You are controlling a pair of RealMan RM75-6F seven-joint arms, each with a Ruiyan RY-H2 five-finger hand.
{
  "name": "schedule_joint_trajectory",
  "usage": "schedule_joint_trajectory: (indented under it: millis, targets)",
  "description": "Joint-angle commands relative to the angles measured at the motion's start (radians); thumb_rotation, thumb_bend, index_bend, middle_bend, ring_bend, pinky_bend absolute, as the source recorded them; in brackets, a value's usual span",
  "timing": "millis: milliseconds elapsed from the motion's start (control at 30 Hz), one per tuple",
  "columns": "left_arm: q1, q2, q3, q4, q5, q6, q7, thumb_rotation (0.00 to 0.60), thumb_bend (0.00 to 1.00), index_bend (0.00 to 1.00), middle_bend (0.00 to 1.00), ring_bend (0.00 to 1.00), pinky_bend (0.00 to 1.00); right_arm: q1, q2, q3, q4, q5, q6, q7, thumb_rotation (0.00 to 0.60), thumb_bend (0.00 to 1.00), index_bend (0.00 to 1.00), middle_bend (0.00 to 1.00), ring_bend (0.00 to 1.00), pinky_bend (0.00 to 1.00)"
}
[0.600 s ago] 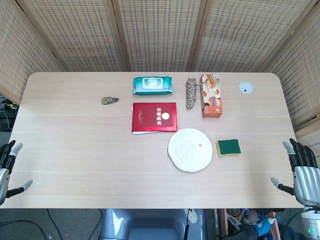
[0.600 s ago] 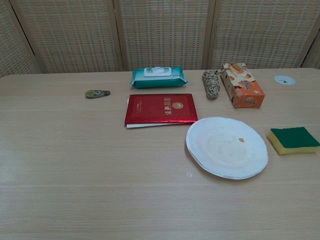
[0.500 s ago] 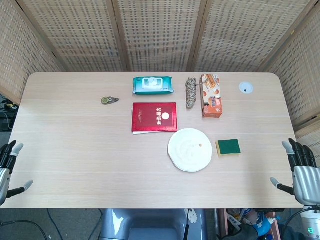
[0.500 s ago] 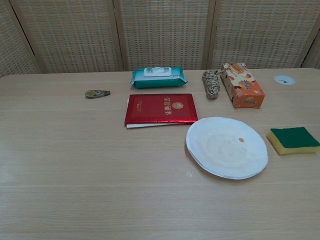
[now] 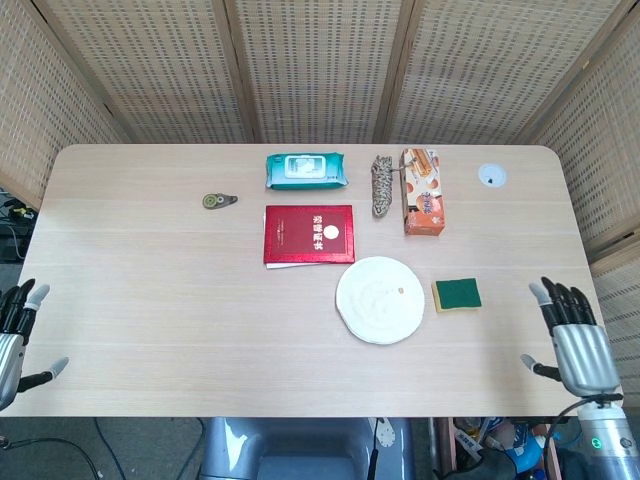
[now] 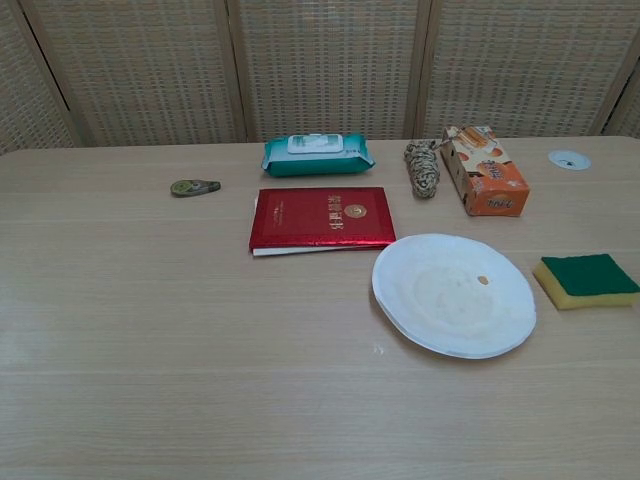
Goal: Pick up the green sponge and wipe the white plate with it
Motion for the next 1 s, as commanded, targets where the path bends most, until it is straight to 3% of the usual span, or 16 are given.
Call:
schedule_joint_trajectory:
  millis: [33, 467, 667, 1000]
  targets:
    - [-0.014, -0.011, -0.012, 0.006, -0.023, -0.022, 0.016, 0.6, 0.0, 0.0, 0.0, 0.0, 0.0, 0.105, -0.039, -0.011, 0.076, -0.026, -0.155, 0.057, 0.6, 0.0, 0.0, 0.0, 0.0, 0.0]
    - [-0.064, -0.054, -0.039, 0.03, -0.122, -0.122, 0.088, 0.6, 0.0, 0.0, 0.0, 0.0, 0.0, 0.277, -0.249, 0.038, 0.349, 0.045, -0.363, 0.029, 0.6, 0.0, 0.08, 0.1, 0.0, 0.02]
    - [-0.071, -0.05, -0.047, 0.025, -0.137, -0.126, 0.086, 0.6, 0.0, 0.0, 0.0, 0.0, 0.0, 0.324, -0.32, 0.037, 0.463, 0.087, -0.442, 0.001, 0.6, 0.0, 0.11, 0.13, 0.0, 0.06]
    - [-0.073, -0.044, -0.041, 0.02, -0.135, -0.126, 0.078, 0.6, 0.0, 0.0, 0.0, 0.0, 0.0, 0.365, -0.409, 0.038, 0.623, 0.125, -0.496, 0.036, 0.6, 0.0, 0.15, 0.17, 0.03, 0.08]
